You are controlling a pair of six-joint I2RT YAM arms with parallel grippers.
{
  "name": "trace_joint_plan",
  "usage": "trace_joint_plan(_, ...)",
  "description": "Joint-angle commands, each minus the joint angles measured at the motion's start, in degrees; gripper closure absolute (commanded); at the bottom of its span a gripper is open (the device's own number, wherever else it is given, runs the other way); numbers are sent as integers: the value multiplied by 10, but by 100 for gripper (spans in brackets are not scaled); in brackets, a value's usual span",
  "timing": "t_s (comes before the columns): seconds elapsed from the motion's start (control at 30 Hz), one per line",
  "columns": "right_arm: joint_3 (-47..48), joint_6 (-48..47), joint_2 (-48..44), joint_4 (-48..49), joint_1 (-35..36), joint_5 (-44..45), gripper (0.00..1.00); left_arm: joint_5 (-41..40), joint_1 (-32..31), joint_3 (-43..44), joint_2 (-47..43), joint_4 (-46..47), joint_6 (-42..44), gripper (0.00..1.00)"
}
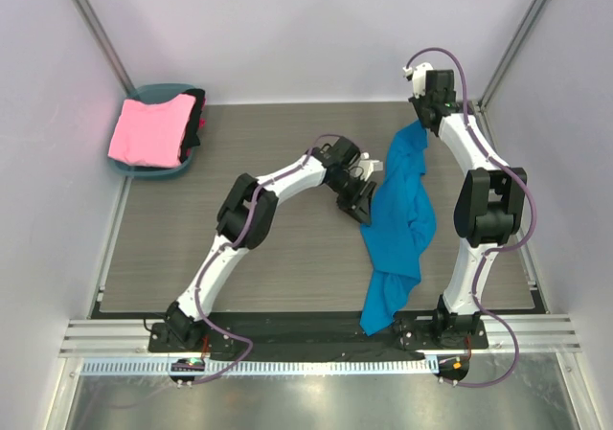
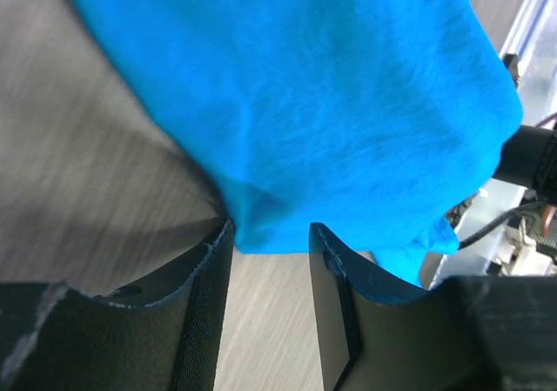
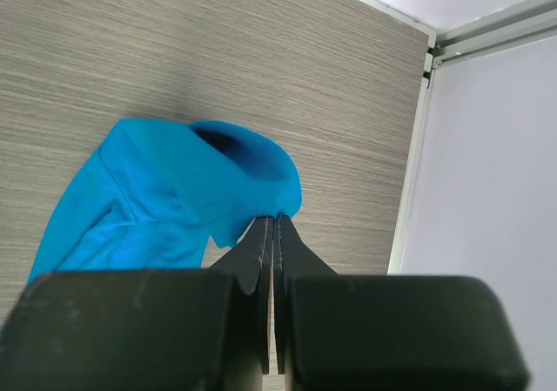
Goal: Fold and stack the t-shirts
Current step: Flatten the tshirt out
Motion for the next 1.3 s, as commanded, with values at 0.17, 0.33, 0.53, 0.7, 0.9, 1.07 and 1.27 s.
trace_joint_plan(0.17,2,-14,-33,15,6,8,99,5,-12,33,53,-29,22,80)
trace_joint_plan(0.33,1,-26,-42,9,14,17,99,-23,13,42,12,-61,52,100)
trace_joint_plan(0.53,36,-55,-93,-1,22,28,99,-73,109,28,-153,-139,110,100)
trace_joint_plan(0.7,86,-61,-111,-25,41,34,99,-137,171,148,-201,-286,210,100)
trace_joint_plan(0.9,23,-98,-158,-24,88,39,99,-147,174,61,-304,-323,251,100)
trace_joint_plan(1.07,-73,-109,-191,-25,108,38,99,-152,158,-146,-360,-278,249,99)
trace_joint_plan(1.27,-158,-101,-239,-77,124,17,99,-113,148,-250,-384,-317,240,73)
